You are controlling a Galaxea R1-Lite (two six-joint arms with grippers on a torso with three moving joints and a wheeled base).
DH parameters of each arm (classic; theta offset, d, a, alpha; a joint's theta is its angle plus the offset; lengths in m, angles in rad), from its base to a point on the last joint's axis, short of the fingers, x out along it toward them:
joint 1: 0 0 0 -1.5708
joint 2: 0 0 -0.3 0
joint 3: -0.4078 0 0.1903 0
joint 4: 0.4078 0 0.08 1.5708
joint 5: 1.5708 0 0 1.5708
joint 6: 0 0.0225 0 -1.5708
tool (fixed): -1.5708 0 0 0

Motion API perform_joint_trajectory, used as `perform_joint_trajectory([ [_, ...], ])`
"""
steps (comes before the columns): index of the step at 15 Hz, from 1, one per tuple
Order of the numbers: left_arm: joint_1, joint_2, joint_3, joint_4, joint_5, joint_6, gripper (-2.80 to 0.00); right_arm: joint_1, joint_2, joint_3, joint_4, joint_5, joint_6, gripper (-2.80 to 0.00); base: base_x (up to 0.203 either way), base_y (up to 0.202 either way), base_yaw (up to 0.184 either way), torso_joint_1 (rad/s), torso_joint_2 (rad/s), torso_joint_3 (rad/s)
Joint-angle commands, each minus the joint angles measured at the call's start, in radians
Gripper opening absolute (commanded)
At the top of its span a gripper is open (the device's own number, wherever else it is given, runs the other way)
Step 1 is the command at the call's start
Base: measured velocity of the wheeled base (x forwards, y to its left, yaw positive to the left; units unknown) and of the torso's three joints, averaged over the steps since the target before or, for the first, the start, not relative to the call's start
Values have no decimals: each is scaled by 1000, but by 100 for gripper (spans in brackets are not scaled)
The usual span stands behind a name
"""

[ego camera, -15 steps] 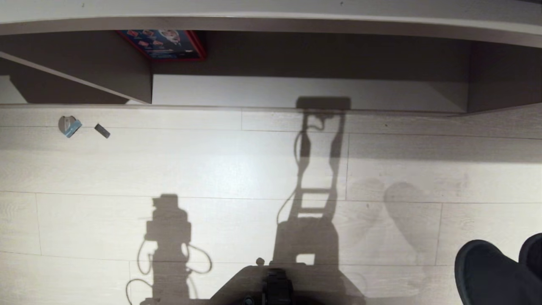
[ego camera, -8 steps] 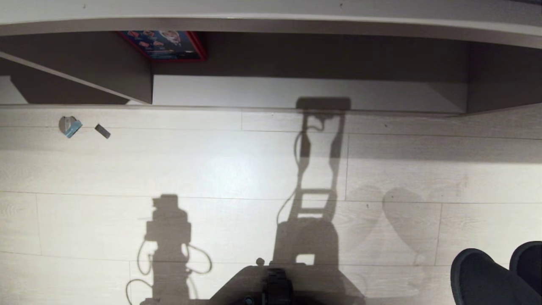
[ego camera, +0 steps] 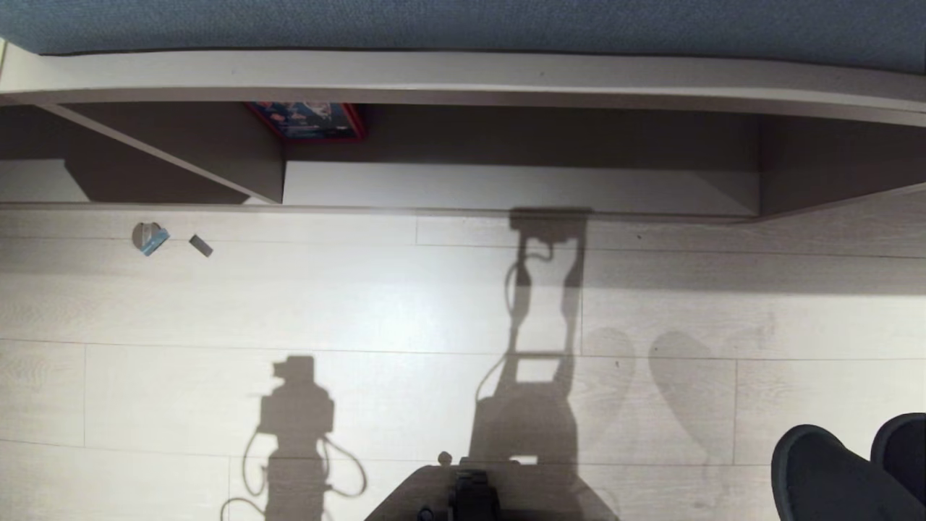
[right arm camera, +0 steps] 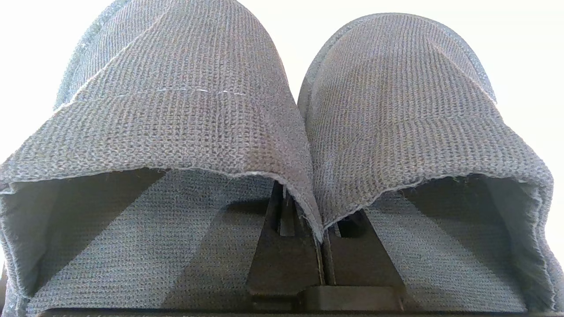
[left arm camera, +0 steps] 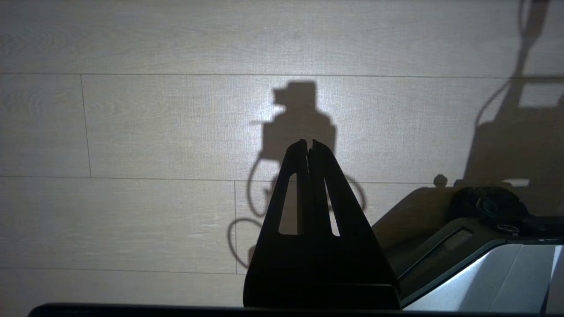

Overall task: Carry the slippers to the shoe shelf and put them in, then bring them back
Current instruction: Place the slippers on the floor

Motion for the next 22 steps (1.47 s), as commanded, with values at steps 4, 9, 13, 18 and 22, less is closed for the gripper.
perform_joint_trajectory([
  [4,0,1,0,0,0,-1,-280,0,5,1,-5,0,-1,-280,0,0,0,1,0,199],
  [9,0,1,0,0,0,-2,-280,0,5,1,-6,-1,-4,-280,0,0,0,-3,1,206],
  [13,0,1,0,-1,0,-2,-280,0,5,3,-11,-1,-6,-280,0,0,0,3,2,203],
  [18,0,1,0,-1,1,-4,-280,0,5,3,-11,-1,-12,-280,0,0,0,2,1,201],
  [22,0,1,0,0,2,-4,-280,0,5,3,-11,-1,-15,-280,0,0,0,2,4,201],
])
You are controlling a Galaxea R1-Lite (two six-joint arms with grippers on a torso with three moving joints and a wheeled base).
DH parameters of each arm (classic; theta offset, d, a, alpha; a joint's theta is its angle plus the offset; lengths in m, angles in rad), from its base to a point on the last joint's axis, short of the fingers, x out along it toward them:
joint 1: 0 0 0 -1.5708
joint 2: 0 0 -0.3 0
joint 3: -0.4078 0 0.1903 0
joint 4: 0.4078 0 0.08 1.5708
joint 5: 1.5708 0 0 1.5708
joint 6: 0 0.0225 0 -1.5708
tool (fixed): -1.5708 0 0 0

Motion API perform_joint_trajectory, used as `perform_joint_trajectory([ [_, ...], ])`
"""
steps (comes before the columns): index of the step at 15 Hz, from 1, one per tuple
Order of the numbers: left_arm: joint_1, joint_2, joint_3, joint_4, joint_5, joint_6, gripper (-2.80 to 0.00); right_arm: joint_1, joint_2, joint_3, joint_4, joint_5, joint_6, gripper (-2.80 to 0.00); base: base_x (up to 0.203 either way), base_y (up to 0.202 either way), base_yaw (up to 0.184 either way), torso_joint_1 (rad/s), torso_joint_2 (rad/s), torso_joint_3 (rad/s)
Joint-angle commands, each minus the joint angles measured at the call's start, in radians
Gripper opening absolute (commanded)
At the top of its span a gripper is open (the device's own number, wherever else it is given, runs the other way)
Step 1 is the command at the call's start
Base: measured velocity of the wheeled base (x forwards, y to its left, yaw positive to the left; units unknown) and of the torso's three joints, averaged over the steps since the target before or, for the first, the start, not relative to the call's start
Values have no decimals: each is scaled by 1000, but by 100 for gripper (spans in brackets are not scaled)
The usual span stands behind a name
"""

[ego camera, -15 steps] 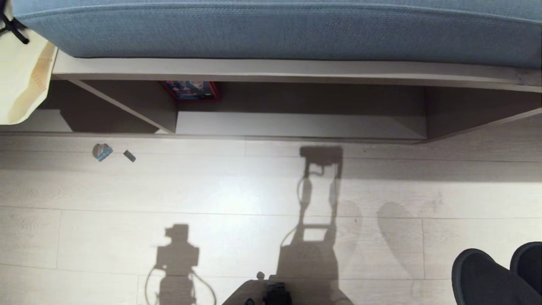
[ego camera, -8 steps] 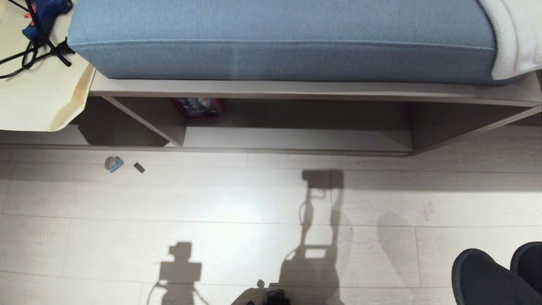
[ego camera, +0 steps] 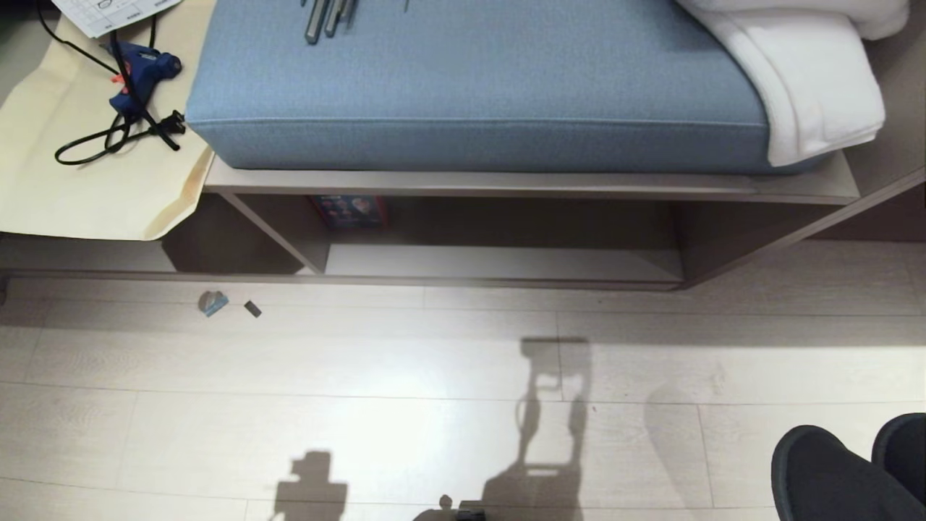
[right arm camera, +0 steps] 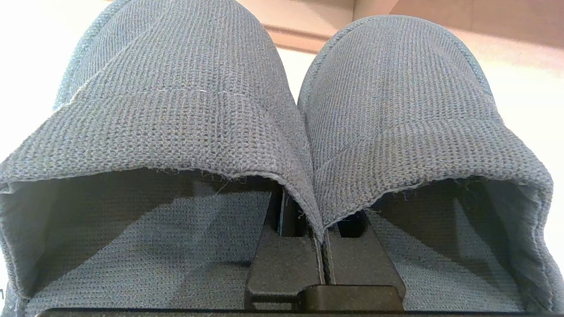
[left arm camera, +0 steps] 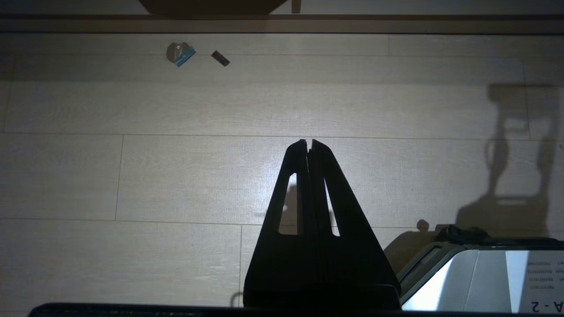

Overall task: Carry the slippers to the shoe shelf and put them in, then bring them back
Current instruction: Place the slippers on the floor

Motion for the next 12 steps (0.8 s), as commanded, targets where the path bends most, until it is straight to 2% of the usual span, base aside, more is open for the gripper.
perform_joint_trajectory([
  [1,0,1,0,-2,0,-1,-280,0,4,0,0,1,-1,-280,0,0,0,2,5,211],
  [12,0,1,0,0,0,-1,-280,0,4,0,0,1,0,-280,0,0,0,3,3,202],
])
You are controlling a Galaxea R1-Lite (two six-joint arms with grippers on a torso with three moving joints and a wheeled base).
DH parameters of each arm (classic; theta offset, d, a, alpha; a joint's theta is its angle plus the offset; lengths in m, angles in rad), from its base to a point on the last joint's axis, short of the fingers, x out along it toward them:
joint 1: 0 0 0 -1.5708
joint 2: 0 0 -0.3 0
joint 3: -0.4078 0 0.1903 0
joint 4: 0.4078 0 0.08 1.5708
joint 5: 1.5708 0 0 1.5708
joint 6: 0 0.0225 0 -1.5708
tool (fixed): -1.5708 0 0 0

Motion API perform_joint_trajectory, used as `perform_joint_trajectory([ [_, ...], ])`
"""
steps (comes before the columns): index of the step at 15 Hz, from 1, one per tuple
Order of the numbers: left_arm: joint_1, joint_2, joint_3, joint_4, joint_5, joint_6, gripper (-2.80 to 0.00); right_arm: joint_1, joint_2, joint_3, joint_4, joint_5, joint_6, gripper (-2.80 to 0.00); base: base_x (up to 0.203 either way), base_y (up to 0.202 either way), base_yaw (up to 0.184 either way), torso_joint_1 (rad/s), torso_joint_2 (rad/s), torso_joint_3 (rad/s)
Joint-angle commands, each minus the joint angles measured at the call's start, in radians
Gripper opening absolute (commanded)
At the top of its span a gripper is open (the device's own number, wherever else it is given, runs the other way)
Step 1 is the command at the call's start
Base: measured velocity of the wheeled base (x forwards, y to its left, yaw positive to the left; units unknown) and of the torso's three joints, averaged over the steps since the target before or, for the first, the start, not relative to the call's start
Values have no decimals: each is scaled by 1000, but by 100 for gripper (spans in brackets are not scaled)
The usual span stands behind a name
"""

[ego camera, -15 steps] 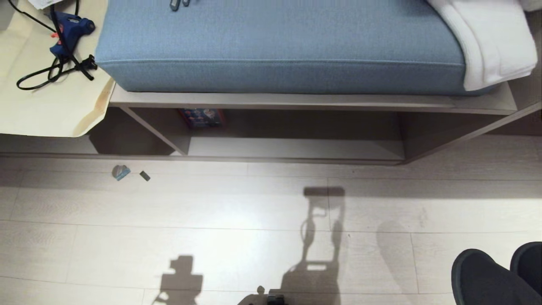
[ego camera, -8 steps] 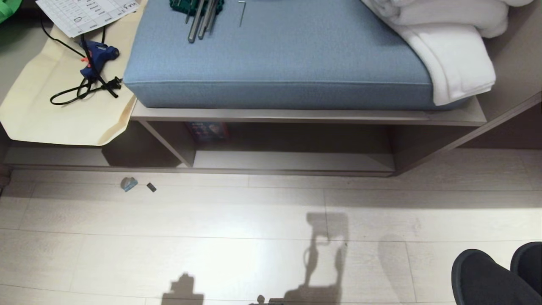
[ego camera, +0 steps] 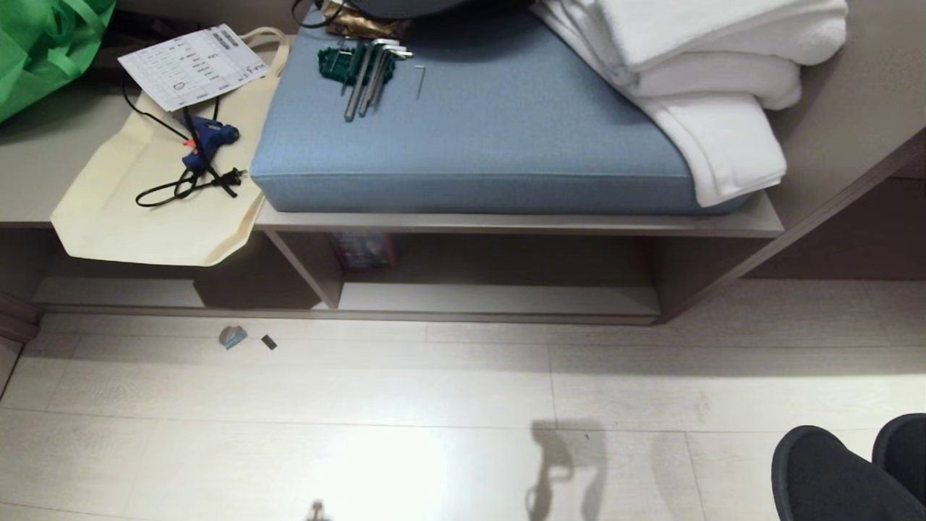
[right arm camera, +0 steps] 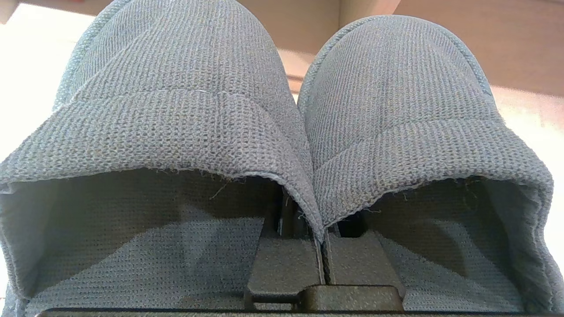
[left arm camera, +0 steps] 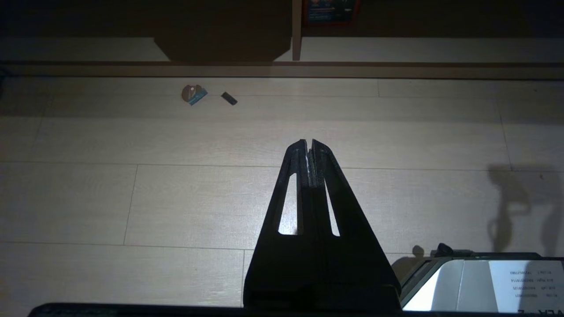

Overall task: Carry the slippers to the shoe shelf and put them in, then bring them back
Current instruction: Place the slippers on the floor

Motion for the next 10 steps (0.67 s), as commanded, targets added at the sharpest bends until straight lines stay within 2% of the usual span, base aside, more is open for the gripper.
perform_joint_trajectory([
  [1,0,1,0,0,0,-2,-280,0,2,0,0,0,-1,-280,0,0,0,6,3,207],
  [10,0,1,0,0,0,-2,-280,0,2,0,0,0,2,-280,0,0,0,5,1,204],
])
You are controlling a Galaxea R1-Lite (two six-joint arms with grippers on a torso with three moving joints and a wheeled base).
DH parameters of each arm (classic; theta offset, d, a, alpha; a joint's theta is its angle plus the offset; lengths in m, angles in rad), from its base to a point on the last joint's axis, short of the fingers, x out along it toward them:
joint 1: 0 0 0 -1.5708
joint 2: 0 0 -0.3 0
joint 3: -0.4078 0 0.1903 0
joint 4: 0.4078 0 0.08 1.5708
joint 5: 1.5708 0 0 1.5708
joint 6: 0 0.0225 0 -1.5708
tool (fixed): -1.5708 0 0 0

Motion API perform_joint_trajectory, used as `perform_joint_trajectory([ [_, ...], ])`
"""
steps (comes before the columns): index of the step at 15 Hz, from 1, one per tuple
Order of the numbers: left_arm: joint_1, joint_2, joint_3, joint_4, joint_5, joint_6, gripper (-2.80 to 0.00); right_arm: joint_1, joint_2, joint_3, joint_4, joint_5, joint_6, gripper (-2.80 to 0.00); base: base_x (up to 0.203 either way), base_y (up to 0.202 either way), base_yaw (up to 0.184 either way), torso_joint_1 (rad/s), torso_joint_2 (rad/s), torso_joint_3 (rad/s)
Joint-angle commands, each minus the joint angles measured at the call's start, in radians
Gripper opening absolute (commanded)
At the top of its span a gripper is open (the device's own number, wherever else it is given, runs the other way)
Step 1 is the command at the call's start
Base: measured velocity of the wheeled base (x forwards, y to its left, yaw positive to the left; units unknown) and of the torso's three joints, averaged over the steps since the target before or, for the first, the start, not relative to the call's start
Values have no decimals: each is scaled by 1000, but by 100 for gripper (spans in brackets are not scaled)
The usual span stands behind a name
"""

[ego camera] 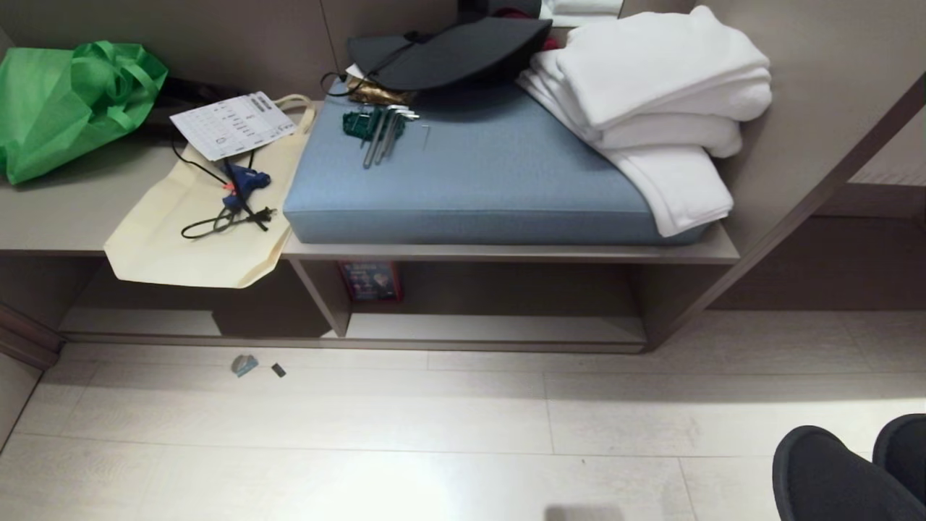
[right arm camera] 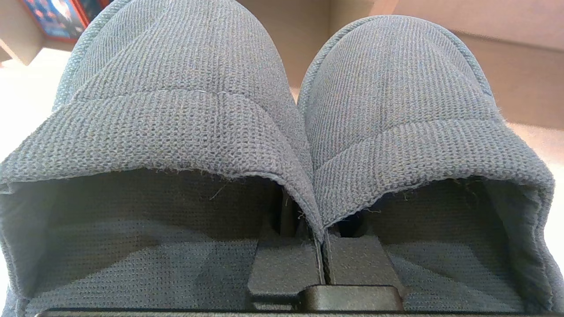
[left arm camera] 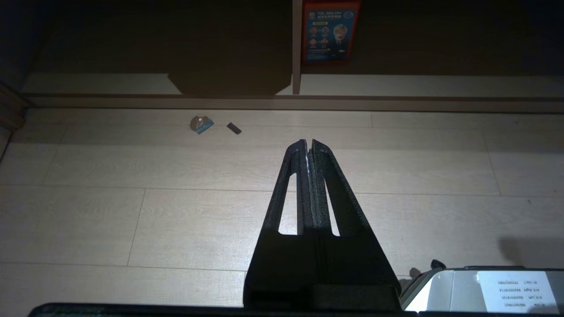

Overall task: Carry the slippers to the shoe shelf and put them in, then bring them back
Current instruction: Place the slippers on the floor

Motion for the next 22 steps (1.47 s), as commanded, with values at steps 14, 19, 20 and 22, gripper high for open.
perform_joint_trajectory([
  [14,0,1,0,0,0,-1,-280,0,2,0,0,0,-3,-280,0,0,0,2,2,202],
  [19,0,1,0,-1,0,-1,-280,0,2,0,0,0,-3,-280,0,0,0,-1,1,199],
  [20,0,1,0,-1,0,-1,-280,0,2,0,0,0,-3,-280,0,0,0,7,2,207],
  [22,0,1,0,-1,0,-1,-280,0,2,0,0,0,-3,-280,0,0,0,5,2,206],
])
